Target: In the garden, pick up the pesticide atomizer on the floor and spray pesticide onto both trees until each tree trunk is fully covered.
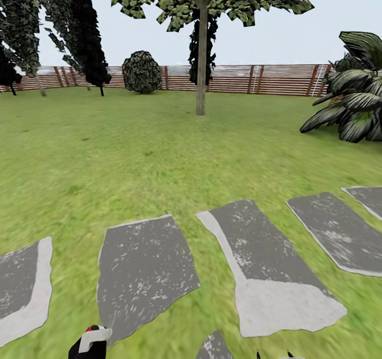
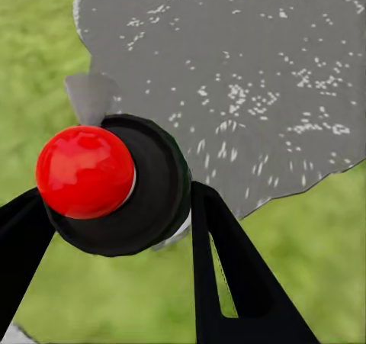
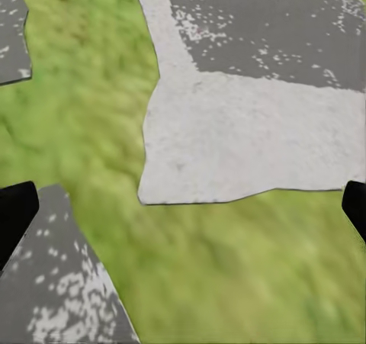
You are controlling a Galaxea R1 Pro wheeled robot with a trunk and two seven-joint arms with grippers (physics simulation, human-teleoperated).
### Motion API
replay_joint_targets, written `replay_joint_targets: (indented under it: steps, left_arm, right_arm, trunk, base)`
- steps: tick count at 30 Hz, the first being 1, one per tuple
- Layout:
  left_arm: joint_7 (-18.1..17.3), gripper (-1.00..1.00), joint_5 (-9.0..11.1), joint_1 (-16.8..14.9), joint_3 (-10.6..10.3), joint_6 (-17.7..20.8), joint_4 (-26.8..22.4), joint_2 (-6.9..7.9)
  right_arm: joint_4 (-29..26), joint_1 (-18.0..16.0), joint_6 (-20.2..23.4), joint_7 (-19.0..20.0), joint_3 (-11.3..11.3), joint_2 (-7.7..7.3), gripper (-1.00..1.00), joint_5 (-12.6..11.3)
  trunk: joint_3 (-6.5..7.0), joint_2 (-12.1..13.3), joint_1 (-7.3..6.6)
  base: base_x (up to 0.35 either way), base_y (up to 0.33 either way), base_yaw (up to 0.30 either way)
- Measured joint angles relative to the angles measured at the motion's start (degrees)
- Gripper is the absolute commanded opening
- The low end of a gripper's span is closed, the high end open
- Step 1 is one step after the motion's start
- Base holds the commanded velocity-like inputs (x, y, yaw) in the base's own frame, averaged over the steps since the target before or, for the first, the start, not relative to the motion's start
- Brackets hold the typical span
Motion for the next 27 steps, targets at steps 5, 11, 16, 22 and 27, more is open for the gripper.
replay_joint_targets:
  steps: [5, 11, 16, 22, 27]
  left_arm:
    - [0.0, -1.0, 0.0, 0.0, 0.0, -0.01, 0.0, 0.0]
    - [0.0, -1.0, 0.0, 0.0, -0.01, -0.03, 0.0, 0.0]
    - [0.0, -1.0, 0.0, 0.0, 0.0, -0.07, 0.0, 0.0]
    - [0.0, -1.0, 0.0, -0.01, 0.0, -0.05, 0.01, 0.0]
    - [0.0, -1.0, 0.0, -0.01, -0.01, -0.07, 0.01, 0.0]
  right_arm:
    - [0.0, 0.01, 0.0, 0.0, 0.0, 0.0, 1.0, 0.0]
    - [0.0, 0.01, 0.0, 0.0, 0.0, 0.0, 1.0, 0.0]
    - [-0.07, 0.01, 0.0, 0.0, 0.0, 0.0, 1.0, 0.0]
    - [-0.06, 0.02, 0.01, -0.01, 0.0, 0.0, 1.0, 0.0]
    - [-0.06, 0.01, 0.0, 0.0, 0.0, 0.0, 1.0, 0.0]
  trunk:
    - [0.0, 0.0, 0.0]
    - [0.0, 0.0, 0.0]
    - [0.0, 0.0, 0.0]
    - [0.0, 0.0, 0.0]
    - [0.0, 0.0, 0.0]
  base:
    - [0.338, 0.0, 0.0]
    - [0.338, 0.0, 0.0]
    - [0.338, 0.0, 0.0]
    - [0.338, 0.0, -0.097]
    - [0.338, 0.0, -0.17]
